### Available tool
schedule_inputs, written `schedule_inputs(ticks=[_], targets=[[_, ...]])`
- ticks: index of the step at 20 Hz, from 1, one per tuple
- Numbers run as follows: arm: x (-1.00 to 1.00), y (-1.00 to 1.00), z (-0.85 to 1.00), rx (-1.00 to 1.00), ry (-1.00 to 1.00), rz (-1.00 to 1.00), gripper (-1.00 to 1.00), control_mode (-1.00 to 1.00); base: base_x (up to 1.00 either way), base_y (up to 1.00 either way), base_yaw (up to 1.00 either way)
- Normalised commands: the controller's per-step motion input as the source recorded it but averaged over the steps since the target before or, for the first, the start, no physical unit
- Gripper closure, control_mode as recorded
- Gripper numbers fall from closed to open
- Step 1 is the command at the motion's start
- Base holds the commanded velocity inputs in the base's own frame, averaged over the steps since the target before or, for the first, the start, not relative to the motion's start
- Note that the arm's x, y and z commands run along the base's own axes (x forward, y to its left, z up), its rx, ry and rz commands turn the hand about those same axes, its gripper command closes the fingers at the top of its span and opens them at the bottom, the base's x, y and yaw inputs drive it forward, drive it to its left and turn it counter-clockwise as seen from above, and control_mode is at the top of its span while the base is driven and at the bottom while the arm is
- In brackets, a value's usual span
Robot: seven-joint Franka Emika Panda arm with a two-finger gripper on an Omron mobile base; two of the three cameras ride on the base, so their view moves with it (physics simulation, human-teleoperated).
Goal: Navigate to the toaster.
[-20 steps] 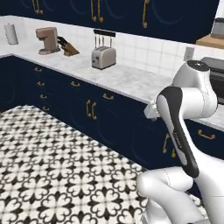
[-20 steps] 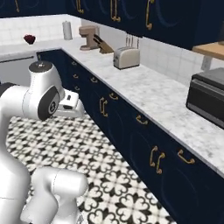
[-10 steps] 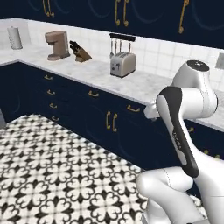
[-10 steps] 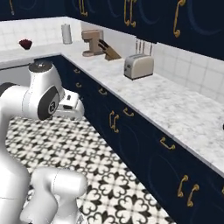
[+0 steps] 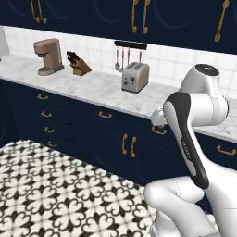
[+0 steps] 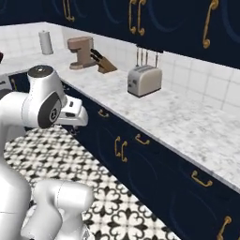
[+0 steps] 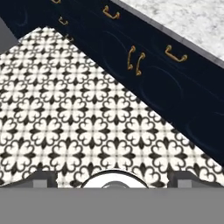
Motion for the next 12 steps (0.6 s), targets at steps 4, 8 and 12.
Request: schedule_inputs(ticks=[4, 8, 12], targets=[[0.0, 0.0, 0.0, 0.0, 0.0, 0.0, -1.0, 1.0, 1.0, 0.41, -0.56], [0.0, 0.0, 0.0, 0.0, 0.0, 0.0, -1.0, 1.0, 1.0, 0.46, -0.67], [0.0, 0.0, 0.0, 0.0, 0.0, 0.0, -1.0, 1.0, 0.97, 0.59, -0.7]])
